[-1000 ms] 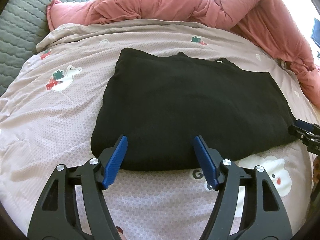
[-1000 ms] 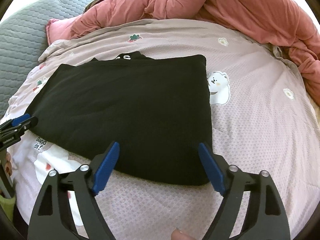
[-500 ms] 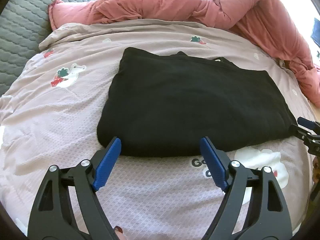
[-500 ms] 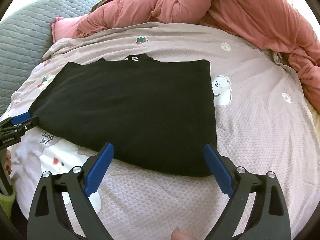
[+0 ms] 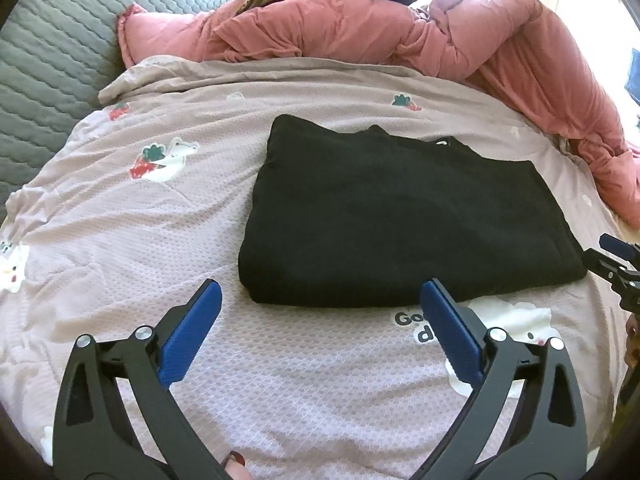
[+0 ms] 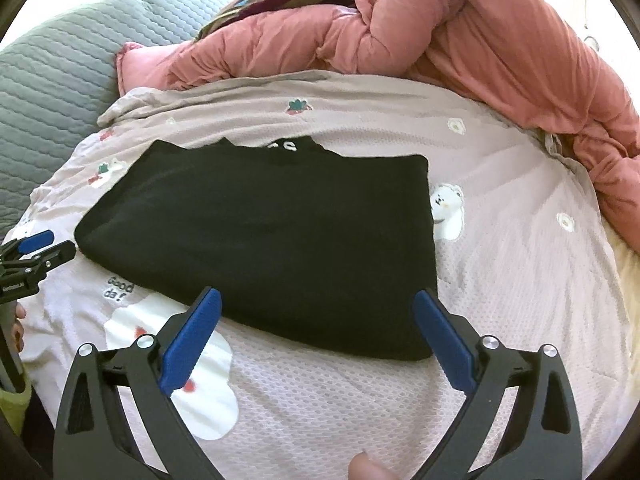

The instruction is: Fold small clothes

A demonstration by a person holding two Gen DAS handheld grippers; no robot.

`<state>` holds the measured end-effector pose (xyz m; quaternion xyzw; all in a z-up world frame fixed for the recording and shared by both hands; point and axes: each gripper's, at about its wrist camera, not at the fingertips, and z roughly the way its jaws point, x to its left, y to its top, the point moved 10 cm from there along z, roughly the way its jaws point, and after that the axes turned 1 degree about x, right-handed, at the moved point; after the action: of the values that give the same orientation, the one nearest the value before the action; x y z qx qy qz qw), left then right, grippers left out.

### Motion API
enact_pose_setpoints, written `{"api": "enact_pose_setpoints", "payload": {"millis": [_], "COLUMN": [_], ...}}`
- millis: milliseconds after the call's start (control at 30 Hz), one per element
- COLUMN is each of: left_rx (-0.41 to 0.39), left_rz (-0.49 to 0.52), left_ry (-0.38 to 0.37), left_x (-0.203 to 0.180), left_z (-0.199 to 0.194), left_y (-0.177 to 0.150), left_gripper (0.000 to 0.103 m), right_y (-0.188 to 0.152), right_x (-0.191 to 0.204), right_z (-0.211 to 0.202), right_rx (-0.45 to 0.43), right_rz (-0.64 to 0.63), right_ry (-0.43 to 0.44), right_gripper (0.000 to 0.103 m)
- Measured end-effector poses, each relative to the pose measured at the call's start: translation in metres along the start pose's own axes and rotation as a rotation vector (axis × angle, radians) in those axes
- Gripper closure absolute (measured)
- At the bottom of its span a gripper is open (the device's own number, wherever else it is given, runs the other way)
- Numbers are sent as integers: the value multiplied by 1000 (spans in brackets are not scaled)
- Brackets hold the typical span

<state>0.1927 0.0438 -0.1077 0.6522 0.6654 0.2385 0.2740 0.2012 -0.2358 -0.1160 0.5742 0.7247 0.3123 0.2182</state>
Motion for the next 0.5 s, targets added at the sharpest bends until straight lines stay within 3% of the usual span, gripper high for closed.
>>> {"api": "enact_pose_setpoints", "payload": {"millis": [500], "left_rx": [-44], "left_rz": [-47], "left_ry": [17], "left_x": [24], "left_z": [-15], "left_y": [6], "left_gripper": [10], "right_y": [9], "right_x": [52], "right_z": [-9], "right_rx": [-25], "right_rz": [-96], "right_ry": [51], "right_gripper": [5]}}
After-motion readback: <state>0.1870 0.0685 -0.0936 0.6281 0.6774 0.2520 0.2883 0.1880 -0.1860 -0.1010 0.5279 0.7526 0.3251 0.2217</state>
